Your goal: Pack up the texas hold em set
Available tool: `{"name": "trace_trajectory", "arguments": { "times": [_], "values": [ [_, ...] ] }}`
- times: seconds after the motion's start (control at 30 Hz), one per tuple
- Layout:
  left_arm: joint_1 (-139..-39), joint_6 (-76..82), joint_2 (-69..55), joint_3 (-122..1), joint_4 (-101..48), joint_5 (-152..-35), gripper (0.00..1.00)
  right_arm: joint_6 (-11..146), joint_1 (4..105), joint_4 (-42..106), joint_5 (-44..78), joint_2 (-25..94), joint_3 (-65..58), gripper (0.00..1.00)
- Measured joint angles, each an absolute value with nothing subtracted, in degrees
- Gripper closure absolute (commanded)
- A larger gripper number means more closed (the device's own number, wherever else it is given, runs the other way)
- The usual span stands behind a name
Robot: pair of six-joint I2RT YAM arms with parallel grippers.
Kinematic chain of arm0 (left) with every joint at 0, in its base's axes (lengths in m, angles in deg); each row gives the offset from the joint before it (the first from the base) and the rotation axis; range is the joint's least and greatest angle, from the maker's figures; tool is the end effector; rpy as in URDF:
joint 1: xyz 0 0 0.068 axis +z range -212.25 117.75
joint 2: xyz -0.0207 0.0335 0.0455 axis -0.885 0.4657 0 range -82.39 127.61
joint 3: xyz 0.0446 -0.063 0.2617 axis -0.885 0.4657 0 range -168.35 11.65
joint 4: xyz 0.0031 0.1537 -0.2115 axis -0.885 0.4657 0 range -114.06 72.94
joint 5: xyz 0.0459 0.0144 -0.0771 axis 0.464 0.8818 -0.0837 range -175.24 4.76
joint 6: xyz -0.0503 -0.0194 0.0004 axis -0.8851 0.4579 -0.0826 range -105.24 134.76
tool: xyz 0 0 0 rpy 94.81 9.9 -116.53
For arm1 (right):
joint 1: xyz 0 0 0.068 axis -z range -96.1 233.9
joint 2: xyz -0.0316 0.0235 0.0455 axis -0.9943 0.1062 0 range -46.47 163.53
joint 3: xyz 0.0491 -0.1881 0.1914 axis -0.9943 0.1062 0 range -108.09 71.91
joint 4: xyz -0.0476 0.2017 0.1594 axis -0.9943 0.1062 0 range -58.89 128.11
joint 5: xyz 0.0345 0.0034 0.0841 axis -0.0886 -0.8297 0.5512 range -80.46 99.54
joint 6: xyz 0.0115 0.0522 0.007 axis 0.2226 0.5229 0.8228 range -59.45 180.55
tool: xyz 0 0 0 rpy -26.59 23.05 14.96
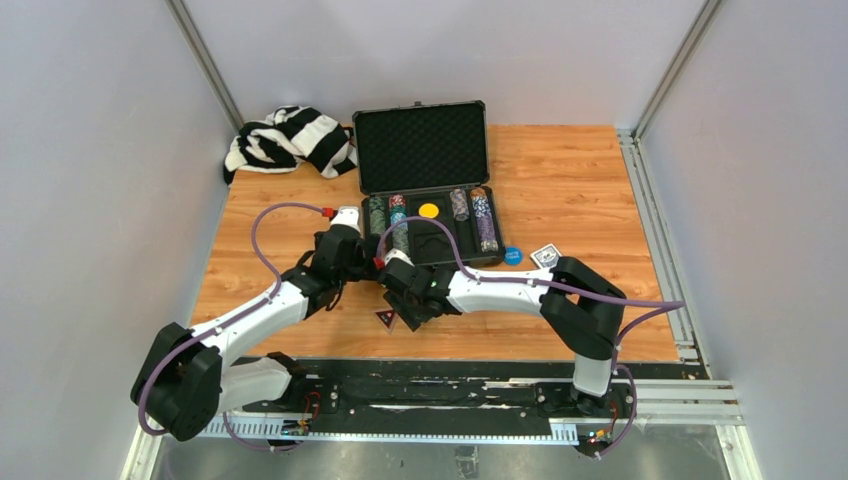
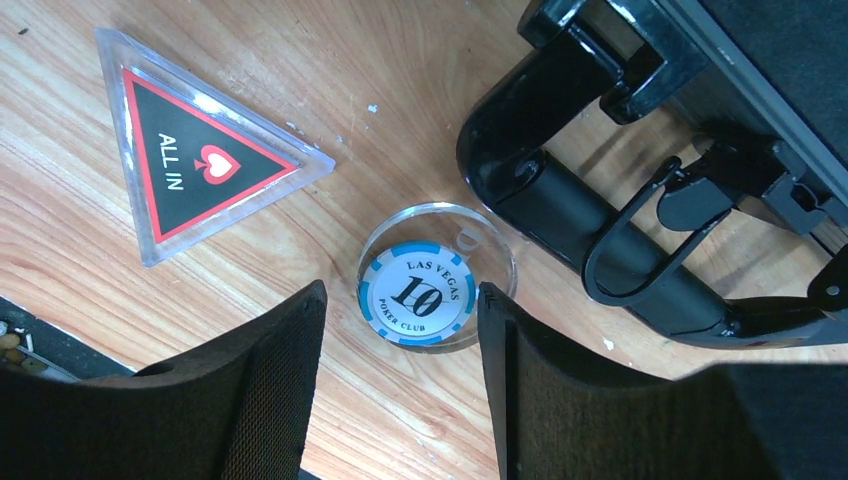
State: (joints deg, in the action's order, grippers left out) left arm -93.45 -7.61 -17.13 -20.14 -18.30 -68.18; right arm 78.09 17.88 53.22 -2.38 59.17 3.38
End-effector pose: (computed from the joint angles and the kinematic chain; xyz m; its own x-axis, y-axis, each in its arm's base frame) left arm 0.2027 -0.1106 0.1999 -0.6147 -0.0529 -0.7870 0.0724 0.9898 -0.1231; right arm 0.1606 0.3428 0.1741 -0.5894 -0.5996 -0.5414 -0.7062 0.7079 -0.0151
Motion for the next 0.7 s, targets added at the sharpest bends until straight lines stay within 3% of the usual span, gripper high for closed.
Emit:
{"name": "trace_trajectory", "arguments": {
  "times": [0.7],
  "values": [
    [-92.5,-10.8,-17.5,-20.1,-18.0,-69.2,0.02,78.2,17.9,48.7,-2.1,57.9,6.4,0.55]
  ]
}}
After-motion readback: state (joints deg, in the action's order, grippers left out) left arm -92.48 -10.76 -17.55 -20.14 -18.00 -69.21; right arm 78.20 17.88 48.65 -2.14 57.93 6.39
